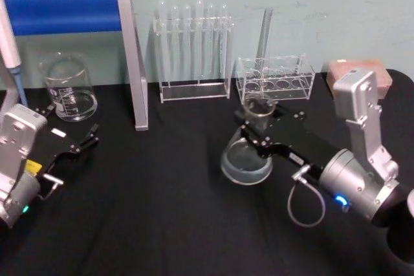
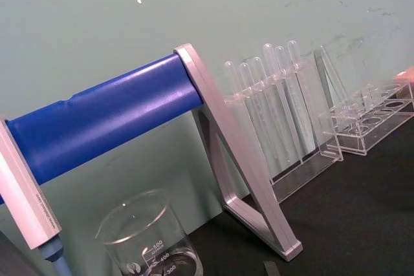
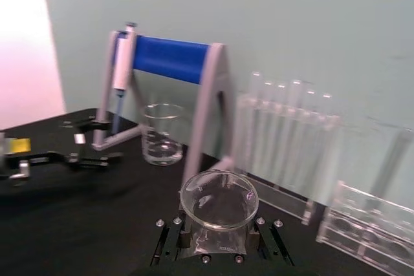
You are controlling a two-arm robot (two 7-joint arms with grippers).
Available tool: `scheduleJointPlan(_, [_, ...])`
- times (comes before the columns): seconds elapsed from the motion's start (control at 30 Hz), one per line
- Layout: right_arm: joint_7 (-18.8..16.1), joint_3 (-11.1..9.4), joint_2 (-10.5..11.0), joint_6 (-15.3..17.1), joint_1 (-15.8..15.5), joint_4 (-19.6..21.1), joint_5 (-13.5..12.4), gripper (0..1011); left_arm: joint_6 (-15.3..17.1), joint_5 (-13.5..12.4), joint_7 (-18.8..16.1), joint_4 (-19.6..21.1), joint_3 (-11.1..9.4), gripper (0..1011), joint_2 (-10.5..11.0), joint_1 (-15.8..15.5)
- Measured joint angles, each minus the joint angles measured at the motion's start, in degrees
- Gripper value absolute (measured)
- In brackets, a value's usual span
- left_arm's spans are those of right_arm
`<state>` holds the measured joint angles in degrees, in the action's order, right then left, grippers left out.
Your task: Grasp the erlenmeyer flask with one hand, shake it three times, then place it back.
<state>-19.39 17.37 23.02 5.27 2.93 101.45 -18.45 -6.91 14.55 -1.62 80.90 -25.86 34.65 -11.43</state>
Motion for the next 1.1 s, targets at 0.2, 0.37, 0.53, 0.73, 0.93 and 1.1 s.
scheduleJointPlan(0.2, [-1.56, 1.84, 0.22, 0.08, -0.56, 1.59, -0.41, 449, 0.00, 0.00, 0.00, 0.00, 0.00, 1001, 0.00, 0.00])
scheduleJointPlan(0.37, [-2.69, 3.42, 0.77, 0.21, -1.11, 2.97, -0.88, 450, 0.00, 0.00, 0.00, 0.00, 0.00, 1001, 0.00, 0.00])
scheduleJointPlan(0.53, [-3.96, 5.02, 1.74, 0.26, -1.69, 4.36, -1.41, 450, 0.00, 0.00, 0.00, 0.00, 0.00, 1001, 0.00, 0.00])
scheduleJointPlan(0.73, [-4.67, 6.08, 2.60, 0.03, -1.94, 5.11, -1.97, 449, 0.00, 0.00, 0.00, 0.00, 0.00, 1001, 0.00, 0.00])
scheduleJointPlan(0.93, [-3.45, 5.75, 2.60, -0.29, -1.20, 4.10, -1.92, 449, 0.00, 0.00, 0.00, 0.00, 0.00, 1001, 0.00, 0.00])
scheduleJointPlan(1.1, [-1.54, 4.53, 1.96, -0.29, -0.12, 2.24, -1.50, 450, 0.00, 0.00, 0.00, 0.00, 0.00, 1001, 0.00, 0.00])
